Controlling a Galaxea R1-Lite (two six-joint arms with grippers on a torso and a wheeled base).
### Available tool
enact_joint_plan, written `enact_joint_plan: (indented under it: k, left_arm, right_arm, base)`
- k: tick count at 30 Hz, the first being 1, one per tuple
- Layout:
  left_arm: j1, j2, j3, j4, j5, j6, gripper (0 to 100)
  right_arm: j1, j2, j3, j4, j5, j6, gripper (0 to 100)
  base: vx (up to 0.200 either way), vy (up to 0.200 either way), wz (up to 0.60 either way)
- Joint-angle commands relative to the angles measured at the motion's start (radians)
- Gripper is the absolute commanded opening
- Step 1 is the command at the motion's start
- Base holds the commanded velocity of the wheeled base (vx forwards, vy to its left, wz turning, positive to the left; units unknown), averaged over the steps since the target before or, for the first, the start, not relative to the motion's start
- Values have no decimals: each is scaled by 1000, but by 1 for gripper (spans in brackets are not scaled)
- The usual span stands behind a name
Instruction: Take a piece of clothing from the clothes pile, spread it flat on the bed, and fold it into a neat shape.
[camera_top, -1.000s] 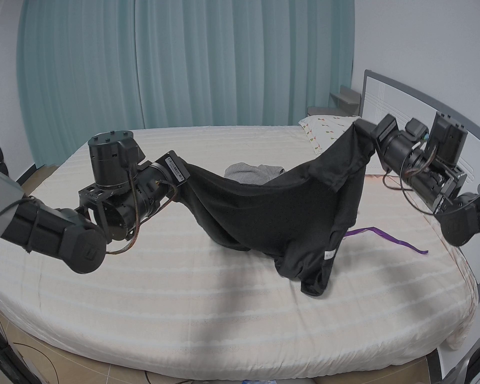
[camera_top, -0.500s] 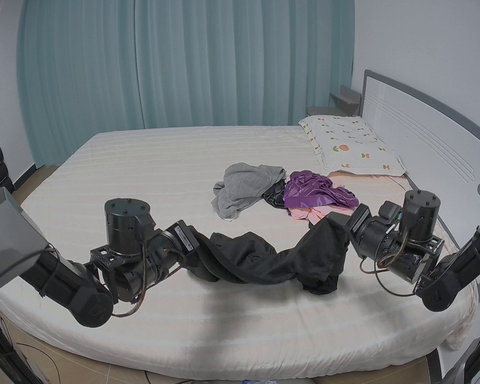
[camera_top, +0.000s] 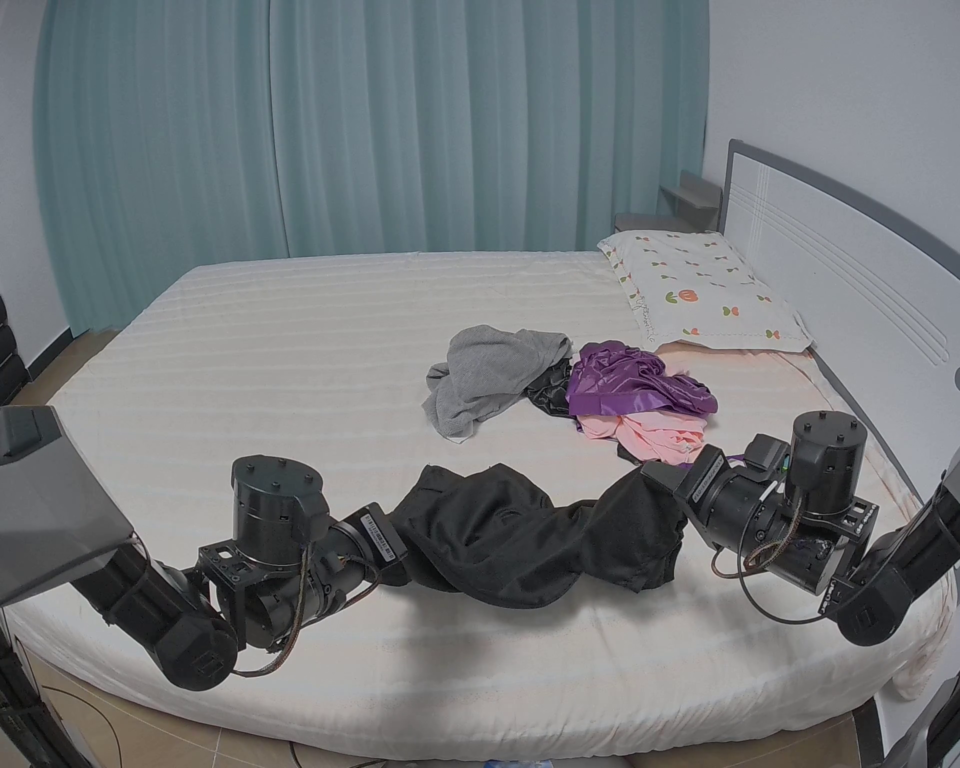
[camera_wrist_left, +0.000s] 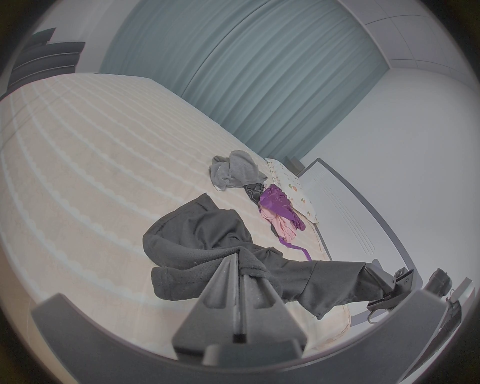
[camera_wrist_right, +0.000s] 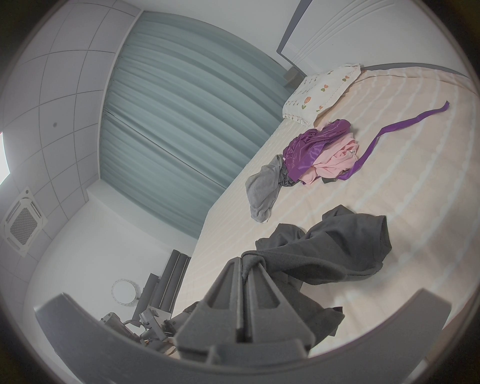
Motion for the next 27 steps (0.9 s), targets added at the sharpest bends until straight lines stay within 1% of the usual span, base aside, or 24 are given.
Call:
enact_joint_plan:
  k: [1, 7, 18, 23, 27]
  left_arm:
    - [3, -3, 25, 0, 0, 0, 0]
    - [1, -35, 40, 0, 2, 0, 0]
    - [9, -55, 28, 0, 2, -2, 0]
    - [14, -58, 20, 0, -1, -50, 0]
    - [27, -60, 13, 0, -1, -59, 0]
  right_arm:
    - [2, -9, 22, -1, -1, -1, 0]
    - [2, -20, 24, 0, -3, -3, 0]
    - [-7, -25, 28, 0, -4, -6, 0]
    - [-4, -28, 31, 0, -6, -8, 0]
    - [-4, -37, 42, -1, -14, -28, 0]
  base:
    - [-200, 0, 0]
    - [-200, 0, 0]
    - [0, 0, 0]
    - [0, 0, 0]
    - [0, 200, 0]
